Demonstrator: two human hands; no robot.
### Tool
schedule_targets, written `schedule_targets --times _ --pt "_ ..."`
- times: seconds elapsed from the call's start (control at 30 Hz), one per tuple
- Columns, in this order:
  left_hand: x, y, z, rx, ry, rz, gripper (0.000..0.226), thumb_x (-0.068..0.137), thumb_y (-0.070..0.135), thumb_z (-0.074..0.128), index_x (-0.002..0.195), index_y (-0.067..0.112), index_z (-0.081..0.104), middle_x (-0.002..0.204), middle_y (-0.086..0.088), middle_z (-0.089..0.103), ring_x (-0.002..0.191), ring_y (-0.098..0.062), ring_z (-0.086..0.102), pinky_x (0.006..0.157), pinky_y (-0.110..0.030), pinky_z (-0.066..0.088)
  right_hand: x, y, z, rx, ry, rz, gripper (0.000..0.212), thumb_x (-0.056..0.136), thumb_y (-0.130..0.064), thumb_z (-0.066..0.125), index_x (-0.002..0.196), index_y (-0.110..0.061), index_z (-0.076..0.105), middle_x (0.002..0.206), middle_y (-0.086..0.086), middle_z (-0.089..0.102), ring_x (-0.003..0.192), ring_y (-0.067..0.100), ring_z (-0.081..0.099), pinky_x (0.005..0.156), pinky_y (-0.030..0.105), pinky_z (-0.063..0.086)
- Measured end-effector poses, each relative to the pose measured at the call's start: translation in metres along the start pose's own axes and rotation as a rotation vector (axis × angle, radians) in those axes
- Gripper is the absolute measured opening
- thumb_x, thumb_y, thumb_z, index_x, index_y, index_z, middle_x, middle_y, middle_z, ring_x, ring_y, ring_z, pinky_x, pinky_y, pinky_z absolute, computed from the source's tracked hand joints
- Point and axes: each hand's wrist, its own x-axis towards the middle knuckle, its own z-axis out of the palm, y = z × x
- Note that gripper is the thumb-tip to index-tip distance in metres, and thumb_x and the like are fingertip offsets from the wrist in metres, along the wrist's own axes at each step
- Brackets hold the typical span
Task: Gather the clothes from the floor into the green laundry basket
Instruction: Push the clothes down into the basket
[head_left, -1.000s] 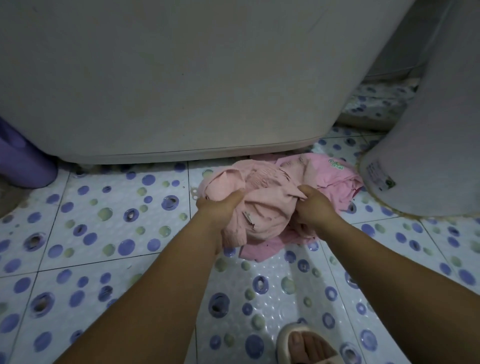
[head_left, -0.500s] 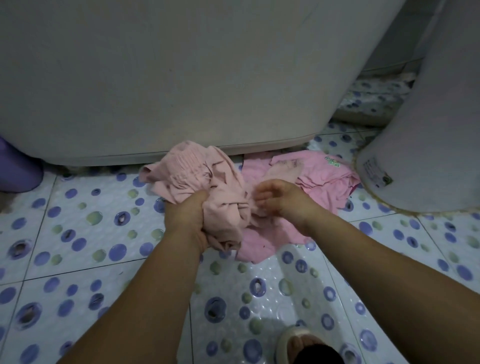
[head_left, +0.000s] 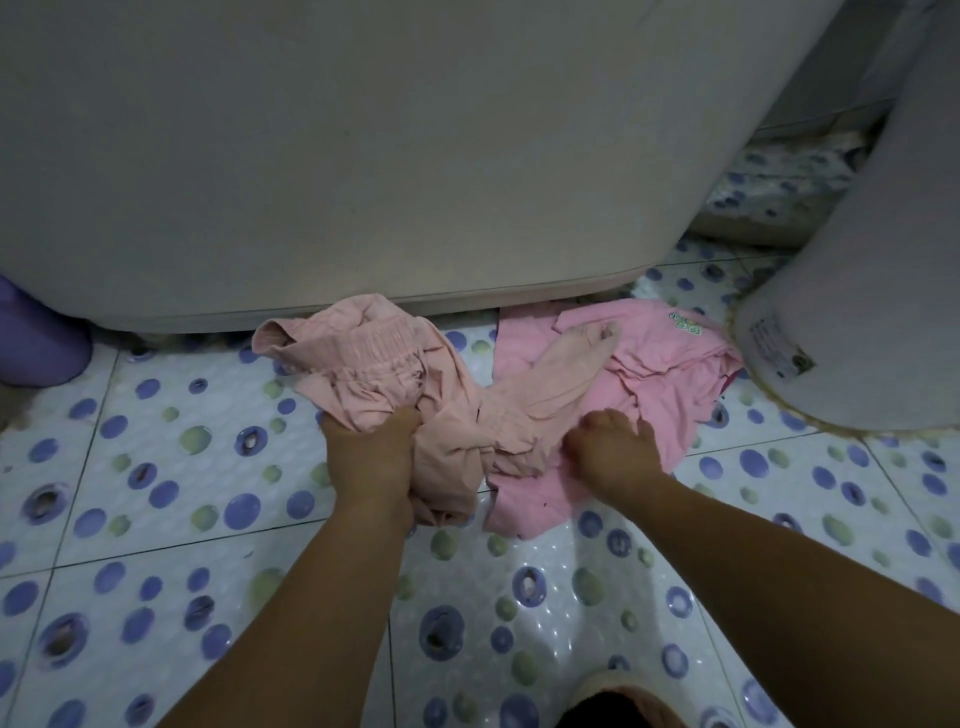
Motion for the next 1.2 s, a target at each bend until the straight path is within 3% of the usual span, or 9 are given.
schedule_targets --times 0.2,0.4,0.57,0.73,0.83,0.9,1.03,1.13,1.2 --pt "-0.001 0.002 0.0 0.008 -0.001 0.015 0.085 0.08 0.011 0.07 0.151 0.021 0.024 0.15 -0.004 0.041 0.132 -0.026 0.044 0.105 -0.032 0.039 -0.01 -0.023 0.006 0.063 0.115 -0.141 0.024 0.091 -0.015 0.04 0.114 -0.01 0.047 0.113 0.01 0.064 0.103 0.027 0.062 0.094 0.034 0.036" --pt "-0.006 -0.005 -0.003 0.026 -0.024 -0.027 0.083 0.079 0.014 0.07 0.15 0.025 0.027 0.148 -0.005 0.043 0.13 -0.029 0.046 0.108 -0.044 0.041 -0.007 0.008 0.011 0.15 0.038 0.121 0.044 0.085 -0.027 0.055 0.125 -0.015 0.041 0.118 0.01 0.053 0.108 0.029 0.056 0.088 0.037 0.04" --pt "-0.009 -0.01 -0.007 0.12 -0.077 0.004 0.083 0.078 0.014 0.072 0.148 0.023 0.029 0.145 -0.004 0.045 0.128 -0.029 0.047 0.109 -0.044 0.04 -0.013 0.004 0.006 0.087 -0.021 0.067 0.024 0.089 -0.034 0.046 0.103 -0.024 0.063 0.111 0.002 0.063 0.108 0.025 0.057 0.089 0.033 0.036" --pt "-0.008 -0.021 -0.017 0.243 -0.118 0.024 0.092 0.069 0.022 0.08 0.147 0.023 0.03 0.143 -0.003 0.047 0.129 -0.029 0.048 0.109 -0.047 0.04 -0.023 -0.004 -0.008 0.551 -0.215 -0.019 0.029 0.084 -0.022 0.061 0.058 -0.024 0.048 0.078 0.001 0.054 0.08 0.019 0.055 0.076 0.027 0.041" --pt "-0.008 -0.024 -0.019 0.355 -0.144 0.007 0.099 0.069 0.031 0.077 0.15 0.022 0.022 0.151 -0.008 0.039 0.135 -0.033 0.041 0.112 -0.048 0.036 -0.033 0.005 -0.022 1.117 -0.608 -0.098 0.023 0.085 -0.006 0.064 0.067 -0.019 0.057 0.064 0.002 0.051 0.058 0.012 0.048 0.062 0.026 0.047" --pt "-0.008 -0.027 -0.019 0.427 -0.165 -0.013 0.102 0.07 0.035 0.077 0.151 0.022 0.017 0.153 -0.01 0.033 0.137 -0.035 0.037 0.113 -0.049 0.033 -0.037 0.011 -0.027 1.277 -0.624 -0.08 0.015 0.085 -0.007 0.065 0.071 -0.014 0.061 0.063 0.004 0.056 0.054 0.011 0.051 0.057 0.024 0.047" --pt "-0.013 -0.027 -0.013 0.639 -0.185 -0.034 0.099 0.075 0.032 0.076 0.152 0.021 0.014 0.15 -0.019 0.025 0.134 -0.041 0.036 0.109 -0.047 0.039 -0.019 0.025 -0.019 0.711 0.111 0.218 0.033 0.08 -0.031 0.068 0.103 -0.008 0.062 0.102 0.015 0.065 0.092 0.023 0.061 0.076 0.029 0.045" --pt "-0.017 -0.024 -0.01 0.797 -0.208 -0.019 0.1 0.073 0.033 0.077 0.151 0.018 0.016 0.145 -0.022 0.019 0.132 -0.042 0.035 0.11 -0.045 0.038 -0.015 0.034 -0.008 0.531 -0.025 0.396 0.09 0.067 -0.048 0.075 0.138 -0.018 0.031 0.134 0.013 0.044 0.124 0.035 0.045 0.1 0.046 0.043" --pt "-0.02 -0.023 -0.009 0.844 -0.231 0.009 0.097 0.075 0.032 0.076 0.151 0.015 0.018 0.145 -0.022 0.022 0.133 -0.04 0.034 0.11 -0.04 0.037 -0.017 0.031 -0.003 0.595 -0.113 0.39 0.096 0.068 -0.039 0.078 0.141 -0.012 0.023 0.133 0.016 0.047 0.122 0.034 0.048 0.097 0.04 0.044"
